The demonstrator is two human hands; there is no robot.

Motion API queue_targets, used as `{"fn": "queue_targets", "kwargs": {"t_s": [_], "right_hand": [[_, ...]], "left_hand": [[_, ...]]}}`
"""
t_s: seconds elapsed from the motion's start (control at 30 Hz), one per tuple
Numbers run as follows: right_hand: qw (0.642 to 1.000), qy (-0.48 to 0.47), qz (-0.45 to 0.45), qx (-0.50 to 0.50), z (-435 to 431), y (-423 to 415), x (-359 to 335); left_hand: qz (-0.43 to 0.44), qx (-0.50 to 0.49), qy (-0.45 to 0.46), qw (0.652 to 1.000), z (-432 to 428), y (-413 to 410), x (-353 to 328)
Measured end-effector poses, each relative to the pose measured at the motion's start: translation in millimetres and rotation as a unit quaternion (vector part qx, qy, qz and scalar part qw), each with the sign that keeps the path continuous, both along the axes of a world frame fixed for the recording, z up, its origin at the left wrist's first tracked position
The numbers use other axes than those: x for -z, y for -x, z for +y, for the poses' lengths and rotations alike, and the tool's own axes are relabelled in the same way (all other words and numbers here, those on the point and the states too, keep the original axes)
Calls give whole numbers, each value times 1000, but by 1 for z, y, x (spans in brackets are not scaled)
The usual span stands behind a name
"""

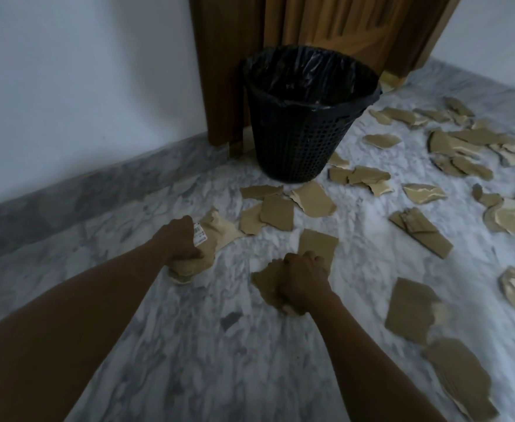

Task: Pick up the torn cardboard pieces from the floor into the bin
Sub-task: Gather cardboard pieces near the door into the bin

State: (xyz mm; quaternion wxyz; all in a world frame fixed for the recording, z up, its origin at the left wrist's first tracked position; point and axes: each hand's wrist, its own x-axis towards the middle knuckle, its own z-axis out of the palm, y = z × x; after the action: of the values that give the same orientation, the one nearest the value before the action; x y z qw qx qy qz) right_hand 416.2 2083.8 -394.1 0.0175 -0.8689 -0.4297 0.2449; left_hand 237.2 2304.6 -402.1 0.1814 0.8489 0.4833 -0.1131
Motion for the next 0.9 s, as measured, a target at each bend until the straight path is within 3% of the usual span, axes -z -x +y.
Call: {"fn": "queue_targets", "kwargs": {"t_s": [0.13,0.2,0.3,0.37,0.47,0.6,0.7,0.8,0.9], "right_hand": [[969,-168,161,81,-9,-12,-10],[930,-233,216,184,-11,-29,-11],[842,-296,258,370,-11,-63,-1],[859,-225,209,409,-5,-81,11],[908,-104,134,382,5,-87,27],[901,-144,161,376,16,-77,22],[914,-194,163,317,15,-73,15],[880,-302,188,316,5,-91,6],[850,-332,206,353,15,-128,0]], "left_hand": [[22,-35,47,998,12,3,-19],[40,-37,77,996,24,2,-33],[-28,-20,149,988,24,-14,-53],[-100,-46,200,974,16,-36,-53],[-126,-40,177,975,-1,-79,-35],[-32,10,73,997,-17,-122,-13],[-16,14,80,997,-16,-135,-6],[-12,-10,101,995,-12,-138,-5],[17,-13,104,994,-7,-134,-2]]}}
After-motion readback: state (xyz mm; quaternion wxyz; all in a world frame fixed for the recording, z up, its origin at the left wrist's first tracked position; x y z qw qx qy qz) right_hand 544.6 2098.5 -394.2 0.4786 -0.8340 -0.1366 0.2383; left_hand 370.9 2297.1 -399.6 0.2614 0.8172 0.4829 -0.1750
